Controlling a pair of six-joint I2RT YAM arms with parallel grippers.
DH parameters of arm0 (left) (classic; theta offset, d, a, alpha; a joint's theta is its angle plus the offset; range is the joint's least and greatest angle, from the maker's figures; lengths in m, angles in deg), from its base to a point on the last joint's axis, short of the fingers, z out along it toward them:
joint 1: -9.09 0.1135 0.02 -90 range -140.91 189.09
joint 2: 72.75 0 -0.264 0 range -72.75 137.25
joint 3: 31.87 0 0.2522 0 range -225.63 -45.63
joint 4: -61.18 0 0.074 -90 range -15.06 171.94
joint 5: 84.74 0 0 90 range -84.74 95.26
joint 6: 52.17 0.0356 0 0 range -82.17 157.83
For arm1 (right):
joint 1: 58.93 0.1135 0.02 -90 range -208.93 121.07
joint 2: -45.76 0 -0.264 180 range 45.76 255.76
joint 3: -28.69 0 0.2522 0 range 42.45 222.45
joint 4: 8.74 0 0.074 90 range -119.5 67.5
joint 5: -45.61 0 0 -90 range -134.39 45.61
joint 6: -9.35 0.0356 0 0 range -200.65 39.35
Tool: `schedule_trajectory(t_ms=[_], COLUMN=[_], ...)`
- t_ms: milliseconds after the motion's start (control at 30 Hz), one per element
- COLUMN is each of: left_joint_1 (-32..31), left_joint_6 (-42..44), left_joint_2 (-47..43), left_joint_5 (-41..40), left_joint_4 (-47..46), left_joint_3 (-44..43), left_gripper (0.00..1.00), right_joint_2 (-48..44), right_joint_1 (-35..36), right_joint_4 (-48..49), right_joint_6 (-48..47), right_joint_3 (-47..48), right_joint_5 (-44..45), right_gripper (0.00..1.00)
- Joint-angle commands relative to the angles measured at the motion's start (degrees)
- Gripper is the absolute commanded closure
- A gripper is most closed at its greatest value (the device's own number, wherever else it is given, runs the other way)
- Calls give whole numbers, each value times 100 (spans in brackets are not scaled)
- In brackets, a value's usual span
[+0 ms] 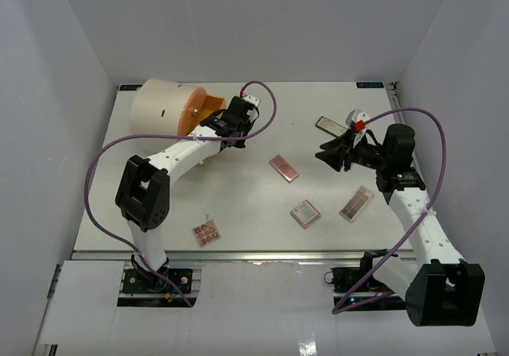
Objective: Organize the makeup
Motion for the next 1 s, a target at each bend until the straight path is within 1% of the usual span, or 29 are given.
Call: schedule_trajectory(t_ms=[0, 167, 300, 367, 400, 433, 500, 533, 567, 633, 733, 967], left_joint_1=[18, 80, 183, 260, 291, 321, 386, 409, 435, 499, 565, 616], left_joint_6=[353, 607, 726, 753, 747, 745, 762, 756, 761, 748, 728, 734], left_joint_2=[218, 505, 616, 607, 588, 570, 540, 539, 532, 531, 522, 505], left_joint_5=[-787, -1043, -1216, -1350, -1399, -1452, -1535, -1544, -1552, -1577, -1580, -1558], left_joint_4=[228, 228, 220, 217, 205, 189, 159, 158, 158, 155, 149, 152], left_joint_3=[-485, -632, -694, -712, -712, -712, -721, -721, -728, -756, -767, -765], left_gripper=[67, 67, 61, 50, 46, 41, 28, 24, 17, 10, 5, 3], right_joint_2=[26, 11, 0, 8, 8, 8, 17, 17, 17, 17, 17, 17], right_joint_1=[-17, -26, -26, -26, -26, -26, -26, -26, -26, -26, -26, -26], right_joint_4=[229, 225, 208, 214, 202, 203, 207, 207, 200, 207, 201, 178], right_joint_6=[65, 17, -1, -11, -17, -18, -19, -26, -20, -33, -27, -65], right_joint_3=[0, 1, -4, -5, -5, -5, -5, -5, -5, -5, -7, -2], right_joint_5=[-127, -69, -60, -60, -60, -60, -60, -60, -60, -60, -49, -34], right_gripper=[57, 57, 57, 57, 57, 57, 57, 57, 57, 57, 57, 57])
